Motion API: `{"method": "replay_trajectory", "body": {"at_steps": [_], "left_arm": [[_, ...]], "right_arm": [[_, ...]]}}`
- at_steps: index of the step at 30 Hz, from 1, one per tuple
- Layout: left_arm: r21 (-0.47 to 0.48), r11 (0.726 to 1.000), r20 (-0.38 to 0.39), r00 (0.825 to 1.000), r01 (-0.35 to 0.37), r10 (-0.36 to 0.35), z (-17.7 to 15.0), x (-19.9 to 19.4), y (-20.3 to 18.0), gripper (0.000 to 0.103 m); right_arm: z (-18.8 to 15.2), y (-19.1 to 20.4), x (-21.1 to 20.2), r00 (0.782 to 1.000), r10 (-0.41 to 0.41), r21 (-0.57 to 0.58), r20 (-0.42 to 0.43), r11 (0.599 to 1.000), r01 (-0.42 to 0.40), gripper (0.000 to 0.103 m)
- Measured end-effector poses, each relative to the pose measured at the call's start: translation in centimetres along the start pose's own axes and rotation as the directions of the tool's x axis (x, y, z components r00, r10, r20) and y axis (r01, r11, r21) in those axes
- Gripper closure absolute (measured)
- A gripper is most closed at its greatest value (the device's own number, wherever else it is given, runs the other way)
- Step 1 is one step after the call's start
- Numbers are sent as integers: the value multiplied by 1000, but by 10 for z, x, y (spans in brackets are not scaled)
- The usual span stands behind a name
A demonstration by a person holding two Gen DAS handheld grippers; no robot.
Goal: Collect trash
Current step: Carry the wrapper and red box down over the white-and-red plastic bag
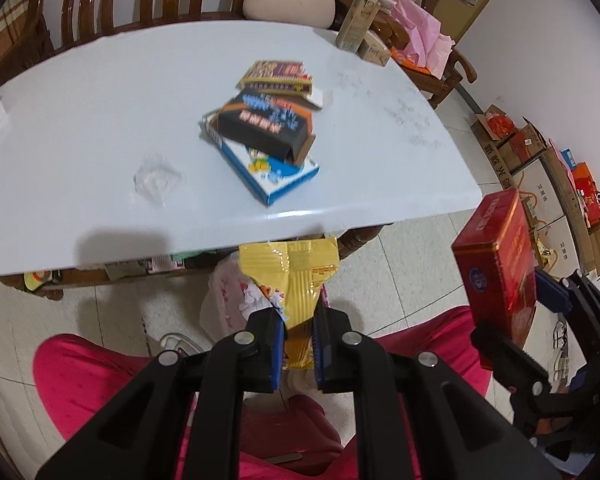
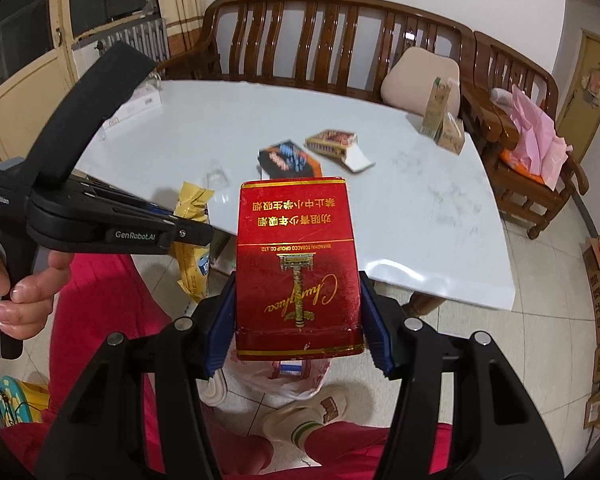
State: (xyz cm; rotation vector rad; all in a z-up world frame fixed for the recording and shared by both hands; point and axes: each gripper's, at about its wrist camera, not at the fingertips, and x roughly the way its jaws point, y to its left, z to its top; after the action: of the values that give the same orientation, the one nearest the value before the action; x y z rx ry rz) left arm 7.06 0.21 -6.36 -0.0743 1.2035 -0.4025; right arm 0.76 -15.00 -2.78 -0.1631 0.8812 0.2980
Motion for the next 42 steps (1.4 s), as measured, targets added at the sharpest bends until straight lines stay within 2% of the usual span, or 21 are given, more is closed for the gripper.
{"method": "replay_trajectory", "body": {"at_steps": [7,17,25,32,38,42], "left_arm": [[-44,999,-23,1000,-7,6,-18,26,11,91],[-102,995,-96,995,8,-18,-44,64,22,91],[-158,987,-89,996,-44,30,-53,89,35,91],[-222,973,-87,996,-56,38,-59,111,45,91],[-261,965,-72,997,-27,8,-63,129,49,91],[-303,953,-90,996,-5,-23,-66,148,53,91]], "right_arm": [[-26,13,24,999,2,11,-47,1000,-1,48],[-56,17,52,994,23,68,-104,998,-16,48],[-72,17,73,991,23,94,-132,996,-11,48],[-87,14,98,985,32,134,-169,991,-9,48],[-103,9,126,975,37,172,-218,985,1,48],[-110,6,143,970,33,189,-239,982,13,48]]}}
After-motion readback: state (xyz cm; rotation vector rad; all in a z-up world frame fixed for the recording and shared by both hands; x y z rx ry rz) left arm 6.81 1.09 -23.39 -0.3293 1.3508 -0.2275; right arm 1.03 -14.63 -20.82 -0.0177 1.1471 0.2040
